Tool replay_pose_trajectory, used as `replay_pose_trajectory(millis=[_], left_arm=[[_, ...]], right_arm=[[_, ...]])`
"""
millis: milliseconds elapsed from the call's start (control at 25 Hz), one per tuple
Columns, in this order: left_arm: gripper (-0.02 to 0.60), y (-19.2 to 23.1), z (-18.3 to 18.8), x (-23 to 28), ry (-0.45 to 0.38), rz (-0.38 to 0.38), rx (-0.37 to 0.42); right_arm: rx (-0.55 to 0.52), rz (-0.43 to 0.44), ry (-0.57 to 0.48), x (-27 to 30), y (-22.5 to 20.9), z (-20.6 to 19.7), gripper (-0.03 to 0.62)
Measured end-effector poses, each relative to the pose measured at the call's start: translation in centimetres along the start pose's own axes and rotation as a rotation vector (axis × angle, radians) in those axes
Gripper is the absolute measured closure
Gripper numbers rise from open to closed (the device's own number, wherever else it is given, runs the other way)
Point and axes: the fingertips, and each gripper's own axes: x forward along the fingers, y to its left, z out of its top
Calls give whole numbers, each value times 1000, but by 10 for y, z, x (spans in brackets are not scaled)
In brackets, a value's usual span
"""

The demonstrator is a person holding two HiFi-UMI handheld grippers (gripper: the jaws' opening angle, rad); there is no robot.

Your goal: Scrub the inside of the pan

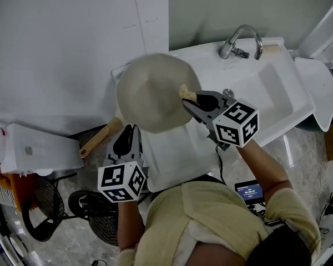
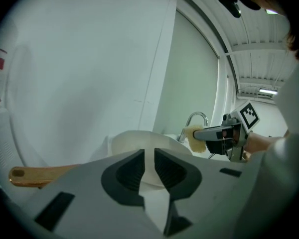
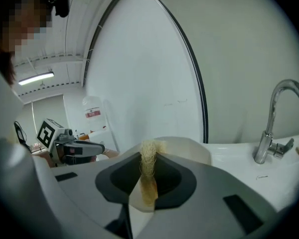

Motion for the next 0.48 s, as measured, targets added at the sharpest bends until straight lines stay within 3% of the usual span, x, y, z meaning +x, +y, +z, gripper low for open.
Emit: replay_pose_trajectory(millis=[480], left_arm=[[485,2,-14,-12,10,35,-23]], right_arm=[[135,1,-6,-23,1,-23,516]])
